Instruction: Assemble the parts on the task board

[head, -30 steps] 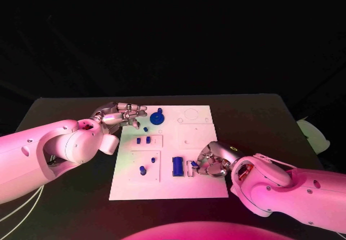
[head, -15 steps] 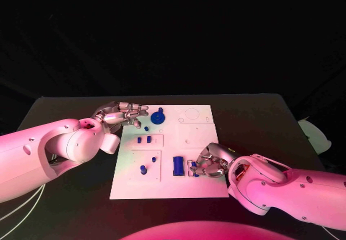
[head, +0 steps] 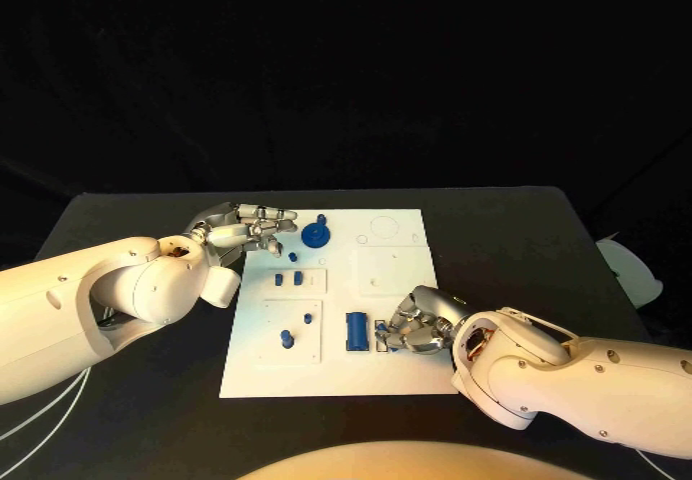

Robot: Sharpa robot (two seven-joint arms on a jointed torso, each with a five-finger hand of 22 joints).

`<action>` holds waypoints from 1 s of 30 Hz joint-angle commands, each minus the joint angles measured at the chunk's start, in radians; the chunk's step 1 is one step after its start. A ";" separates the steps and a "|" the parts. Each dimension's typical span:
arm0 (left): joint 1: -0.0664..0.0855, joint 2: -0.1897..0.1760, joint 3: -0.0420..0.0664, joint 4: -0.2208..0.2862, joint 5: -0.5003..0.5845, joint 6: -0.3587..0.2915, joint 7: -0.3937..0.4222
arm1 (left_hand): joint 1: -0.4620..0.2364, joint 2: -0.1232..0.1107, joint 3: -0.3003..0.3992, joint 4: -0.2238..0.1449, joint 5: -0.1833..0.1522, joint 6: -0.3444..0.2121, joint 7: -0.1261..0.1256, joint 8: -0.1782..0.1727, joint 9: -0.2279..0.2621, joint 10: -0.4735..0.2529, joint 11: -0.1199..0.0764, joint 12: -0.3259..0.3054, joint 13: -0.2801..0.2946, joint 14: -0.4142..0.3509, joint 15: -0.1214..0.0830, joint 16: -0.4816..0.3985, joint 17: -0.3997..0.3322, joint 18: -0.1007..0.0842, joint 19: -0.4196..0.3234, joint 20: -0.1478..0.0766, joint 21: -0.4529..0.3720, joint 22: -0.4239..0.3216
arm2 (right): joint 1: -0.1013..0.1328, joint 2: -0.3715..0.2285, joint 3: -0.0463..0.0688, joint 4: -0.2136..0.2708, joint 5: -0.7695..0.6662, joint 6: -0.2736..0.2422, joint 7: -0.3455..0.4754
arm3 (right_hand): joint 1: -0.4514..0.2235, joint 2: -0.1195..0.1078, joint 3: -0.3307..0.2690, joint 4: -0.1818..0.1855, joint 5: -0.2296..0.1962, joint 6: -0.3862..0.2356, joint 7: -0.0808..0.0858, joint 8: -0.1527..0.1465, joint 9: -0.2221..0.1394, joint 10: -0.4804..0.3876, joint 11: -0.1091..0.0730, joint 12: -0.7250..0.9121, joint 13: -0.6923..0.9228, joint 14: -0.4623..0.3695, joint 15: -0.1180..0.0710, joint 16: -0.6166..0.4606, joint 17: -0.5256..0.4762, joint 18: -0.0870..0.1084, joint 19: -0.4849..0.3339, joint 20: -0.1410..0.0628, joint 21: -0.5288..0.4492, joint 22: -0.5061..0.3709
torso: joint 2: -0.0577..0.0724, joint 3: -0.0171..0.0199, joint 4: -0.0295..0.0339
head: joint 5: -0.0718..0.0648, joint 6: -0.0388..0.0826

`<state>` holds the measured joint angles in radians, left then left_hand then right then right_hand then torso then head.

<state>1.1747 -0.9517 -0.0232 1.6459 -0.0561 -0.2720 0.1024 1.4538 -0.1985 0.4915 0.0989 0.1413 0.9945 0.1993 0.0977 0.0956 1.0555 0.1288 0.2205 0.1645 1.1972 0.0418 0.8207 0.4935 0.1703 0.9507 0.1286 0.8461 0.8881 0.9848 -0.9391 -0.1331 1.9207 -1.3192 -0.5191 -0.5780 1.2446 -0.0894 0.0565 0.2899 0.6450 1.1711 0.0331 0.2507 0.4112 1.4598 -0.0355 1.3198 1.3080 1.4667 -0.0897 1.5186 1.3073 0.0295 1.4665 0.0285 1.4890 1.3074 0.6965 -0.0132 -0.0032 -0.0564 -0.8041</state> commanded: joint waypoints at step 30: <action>0.001 0.001 0.001 0.001 -0.008 0.036 -0.013 | -0.003 0.011 -0.004 0.000 0.002 -0.009 0.001 0.007 -0.002 -0.009 -0.002 0.006 0.000 0.002 -0.001 -0.002 -0.003 0.014 0.002 0.005 -0.004 -0.002 | -0.001 0.006 0.000 0.004 -0.017 -0.006 0.007 | -0.083 0.056 -0.060 0.003 -0.114 0.017 -0.010 0.029 0.014 0.041 -0.010 0.053 0.128 0.089 -0.011 0.014 0.192 -0.016 0.079 -0.014 0.021 0.246 | 0.000 -0.0003 0.0000 | 0.004 0.004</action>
<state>1.1745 -0.9518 -0.0232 1.6450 -0.0588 -0.2571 0.0903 1.4538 -0.1984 0.4915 0.0989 0.1413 0.9907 0.2029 0.1026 0.0946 1.0518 0.1251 0.2205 0.1645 1.1972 0.0418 0.8207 0.4922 0.1704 0.9507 0.1285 0.8461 0.8872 0.9843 -0.9364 -0.1333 1.9215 -1.3220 -0.5254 -0.5787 1.1702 -0.0333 -0.0004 0.2938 0.5331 1.1869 0.0177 0.2751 0.4255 1.4645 -0.0380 1.3681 1.3080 1.4630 -0.0932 1.5264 1.3080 0.0296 1.4664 0.0213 1.5043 1.3078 0.6962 -0.0134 -0.0032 -0.0523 -0.8005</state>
